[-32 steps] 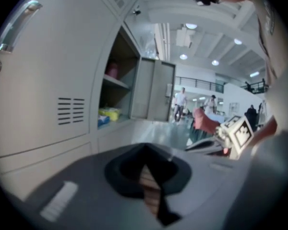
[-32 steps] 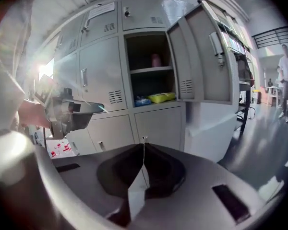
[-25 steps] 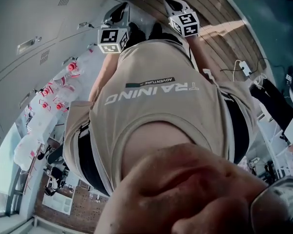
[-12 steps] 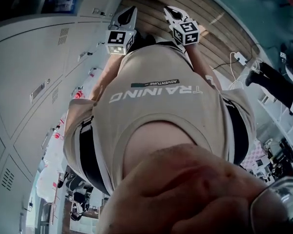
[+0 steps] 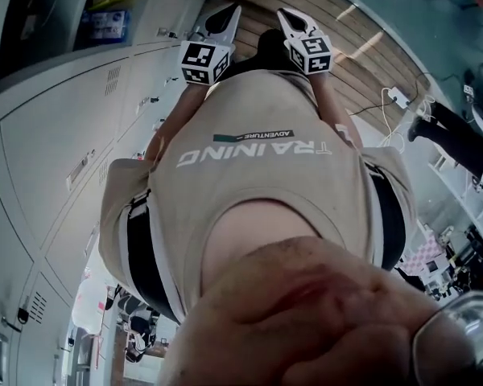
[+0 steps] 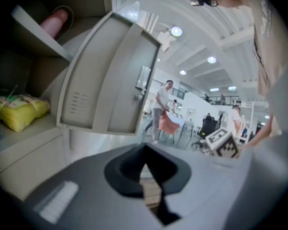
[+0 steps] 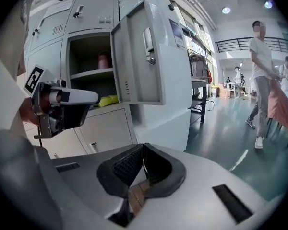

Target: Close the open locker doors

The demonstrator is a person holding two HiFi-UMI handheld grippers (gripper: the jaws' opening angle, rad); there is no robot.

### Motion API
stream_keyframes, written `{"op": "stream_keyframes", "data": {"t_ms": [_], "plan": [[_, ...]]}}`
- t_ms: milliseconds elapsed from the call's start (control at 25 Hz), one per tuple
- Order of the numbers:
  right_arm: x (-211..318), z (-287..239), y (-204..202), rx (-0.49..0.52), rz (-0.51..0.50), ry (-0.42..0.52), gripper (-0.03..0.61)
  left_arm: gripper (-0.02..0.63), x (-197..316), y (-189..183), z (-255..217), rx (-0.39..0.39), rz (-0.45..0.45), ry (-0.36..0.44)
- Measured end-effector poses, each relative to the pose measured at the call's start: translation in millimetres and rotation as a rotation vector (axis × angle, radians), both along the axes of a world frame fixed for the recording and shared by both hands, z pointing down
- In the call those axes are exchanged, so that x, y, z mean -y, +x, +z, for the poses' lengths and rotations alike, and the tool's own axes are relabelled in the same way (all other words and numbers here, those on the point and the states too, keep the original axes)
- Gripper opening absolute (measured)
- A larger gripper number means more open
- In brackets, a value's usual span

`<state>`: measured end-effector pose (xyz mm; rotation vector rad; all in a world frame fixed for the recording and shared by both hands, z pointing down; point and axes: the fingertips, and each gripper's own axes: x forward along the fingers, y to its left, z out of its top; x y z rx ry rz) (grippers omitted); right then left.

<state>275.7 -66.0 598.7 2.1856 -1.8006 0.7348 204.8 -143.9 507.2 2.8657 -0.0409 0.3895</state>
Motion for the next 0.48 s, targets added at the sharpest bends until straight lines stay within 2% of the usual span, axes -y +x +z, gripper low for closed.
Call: {"op": "stream_keyframes", "data": {"t_ms": [120, 240, 320, 480], "plan": [[12, -1, 23, 0.015, 0.001, 0.025, 0.015, -0.002, 5, 20, 6, 0.027, 0.0, 0.016], [22, -2, 48, 0.03, -0.061, 0.047, 0.015, -0.002, 11, 45, 12, 0.061, -0.049, 0.035], [30, -2, 67, 0.033, -0.137, 0.061, 0.015, -0.002, 18, 60, 13, 0.081, -0.12, 0.037], [43, -5, 108, 0.029, -0.291, 0.067, 0.015, -0.002, 29, 86, 12, 0.109, -0.29, -0.026]]}}
